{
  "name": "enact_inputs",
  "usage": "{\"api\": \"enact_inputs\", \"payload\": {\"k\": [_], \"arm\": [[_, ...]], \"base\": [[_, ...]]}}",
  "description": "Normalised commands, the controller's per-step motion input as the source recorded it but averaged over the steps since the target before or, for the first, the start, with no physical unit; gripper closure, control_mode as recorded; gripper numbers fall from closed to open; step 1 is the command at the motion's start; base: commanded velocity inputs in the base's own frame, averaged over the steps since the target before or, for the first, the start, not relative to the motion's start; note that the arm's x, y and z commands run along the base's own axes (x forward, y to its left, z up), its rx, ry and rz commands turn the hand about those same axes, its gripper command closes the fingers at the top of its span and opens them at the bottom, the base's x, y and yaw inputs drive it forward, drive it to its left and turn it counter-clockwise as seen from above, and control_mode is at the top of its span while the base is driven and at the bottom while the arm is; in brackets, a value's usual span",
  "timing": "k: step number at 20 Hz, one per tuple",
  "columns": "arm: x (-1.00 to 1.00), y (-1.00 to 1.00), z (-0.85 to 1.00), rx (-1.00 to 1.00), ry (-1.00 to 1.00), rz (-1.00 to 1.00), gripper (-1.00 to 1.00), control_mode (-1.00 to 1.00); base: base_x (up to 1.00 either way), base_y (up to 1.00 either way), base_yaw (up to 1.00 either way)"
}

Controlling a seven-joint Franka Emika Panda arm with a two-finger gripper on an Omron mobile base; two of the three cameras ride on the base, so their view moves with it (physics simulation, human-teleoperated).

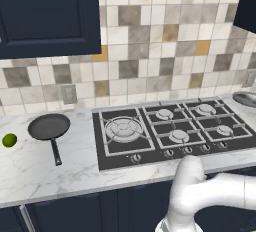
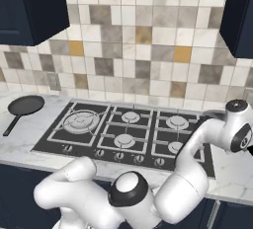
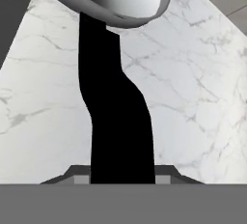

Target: Place both pans onto different burners. Then place the lime and the fish on different pans.

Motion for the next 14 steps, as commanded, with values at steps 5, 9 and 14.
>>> {"api": "enact_inputs", "payload": {"k": [5,9,14], "arm": [[0.00,0.64,0.18,0.00,-0.01,0.04,1.00,-1.00],[-0.03,0.76,0.30,0.00,0.00,0.00,1.00,-1.00],[-0.16,0.70,0.39,-0.02,0.01,0.00,1.00,-1.00]], "base": [[0.00,0.00,0.00],[0.00,0.00,0.00],[0.00,0.00,0.00]]}}
